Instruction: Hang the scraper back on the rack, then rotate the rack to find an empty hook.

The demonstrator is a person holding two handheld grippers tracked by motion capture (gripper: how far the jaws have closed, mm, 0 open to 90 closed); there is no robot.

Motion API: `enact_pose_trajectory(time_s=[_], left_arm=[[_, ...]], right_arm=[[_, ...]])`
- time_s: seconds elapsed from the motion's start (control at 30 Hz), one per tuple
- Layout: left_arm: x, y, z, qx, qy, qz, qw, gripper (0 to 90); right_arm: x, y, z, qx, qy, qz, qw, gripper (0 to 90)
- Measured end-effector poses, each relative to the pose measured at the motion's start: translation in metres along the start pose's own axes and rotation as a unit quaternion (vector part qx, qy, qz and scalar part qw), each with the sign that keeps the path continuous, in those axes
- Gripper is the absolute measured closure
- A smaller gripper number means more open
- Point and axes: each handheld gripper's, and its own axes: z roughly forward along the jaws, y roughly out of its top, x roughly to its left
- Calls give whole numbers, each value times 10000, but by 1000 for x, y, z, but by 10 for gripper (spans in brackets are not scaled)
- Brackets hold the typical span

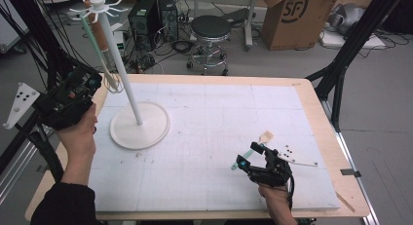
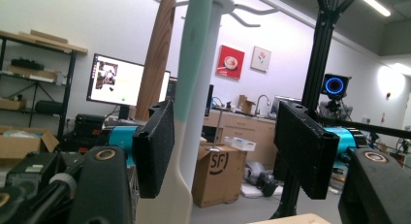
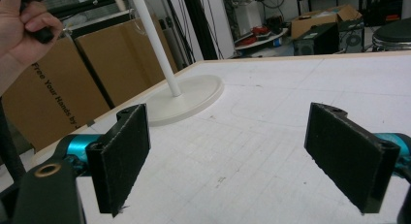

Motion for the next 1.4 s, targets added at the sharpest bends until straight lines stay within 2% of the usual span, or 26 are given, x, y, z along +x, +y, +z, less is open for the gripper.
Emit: enact_pose_trajectory(time_s=[0.27,0.5,0.63,0.77,0.9,1.0,1.03,1.17,1.3,1.4], left_arm=[[-17,35,7,-206,-264,159,9993,370],[-26,60,24,-179,-447,228,9986,375],[-30,67,33,-46,-425,210,9989,391],[-31,69,39,-4,-506,161,9986,526],[-31,69,45,44,-476,270,9985,642],[-31,70,48,31,-399,422,9983,803],[-32,70,49,-16,-373,487,9981,884],[-35,72,58,32,-310,585,9978,899],[-35,73,67,105,-304,555,9979,899],[-33,73,72,89,-378,565,9977,899]], right_arm=[[0,0,0,-28,23,-17,10000,157],[0,2,-2,-89,25,0,10000,158],[-1,2,-3,-112,28,2,9999,157],[-1,3,-5,-133,31,6,9999,158],[-1,3,-5,-128,58,6,9999,158],[-1,3,-6,-134,48,-2,9999,158],[0,3,-6,-134,46,20,9999,158],[-2,2,-7,-142,43,11,9999,158],[-2,1,-7,-95,38,32,9999,158],[-2,1,-7,-104,36,27,9999,158]])
